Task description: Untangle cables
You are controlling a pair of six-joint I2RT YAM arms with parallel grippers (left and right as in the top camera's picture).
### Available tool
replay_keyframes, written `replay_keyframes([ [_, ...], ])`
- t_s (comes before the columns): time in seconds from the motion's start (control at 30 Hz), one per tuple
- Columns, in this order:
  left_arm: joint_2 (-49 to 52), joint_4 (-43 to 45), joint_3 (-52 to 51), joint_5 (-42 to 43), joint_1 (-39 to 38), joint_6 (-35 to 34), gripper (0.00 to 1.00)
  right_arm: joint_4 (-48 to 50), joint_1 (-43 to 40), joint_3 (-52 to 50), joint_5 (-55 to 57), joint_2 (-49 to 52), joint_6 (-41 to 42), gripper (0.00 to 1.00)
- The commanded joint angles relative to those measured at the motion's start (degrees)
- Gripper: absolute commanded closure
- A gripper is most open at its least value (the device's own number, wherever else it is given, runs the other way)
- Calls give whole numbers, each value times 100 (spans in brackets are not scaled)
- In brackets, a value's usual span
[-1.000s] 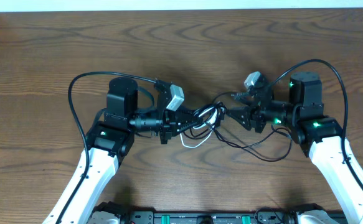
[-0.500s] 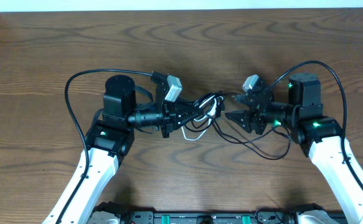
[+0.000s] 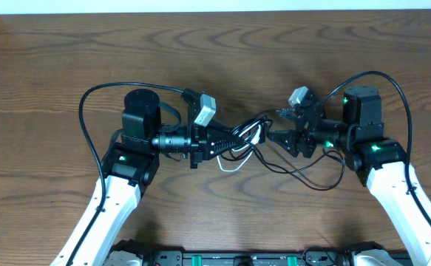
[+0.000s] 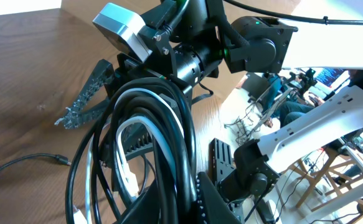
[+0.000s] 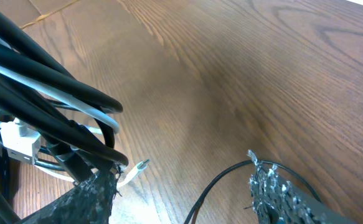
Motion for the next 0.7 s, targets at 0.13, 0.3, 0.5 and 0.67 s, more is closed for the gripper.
replay_keyframes([
  [0.13,-2,118,96,249,20,-31,92,-33,-9,35,-17,-26,57,28],
  [0.3,-2,402,96,254,24,-33,92,-72,-9,33,-15,-26,55,27],
  [0.5,-2,404,96,407,24,-28,92,-76,-9,33,120,-26,59,27],
  [0.67,-2,417,96,549,24,-31,92,52,-11,33,66,-26,131,28],
])
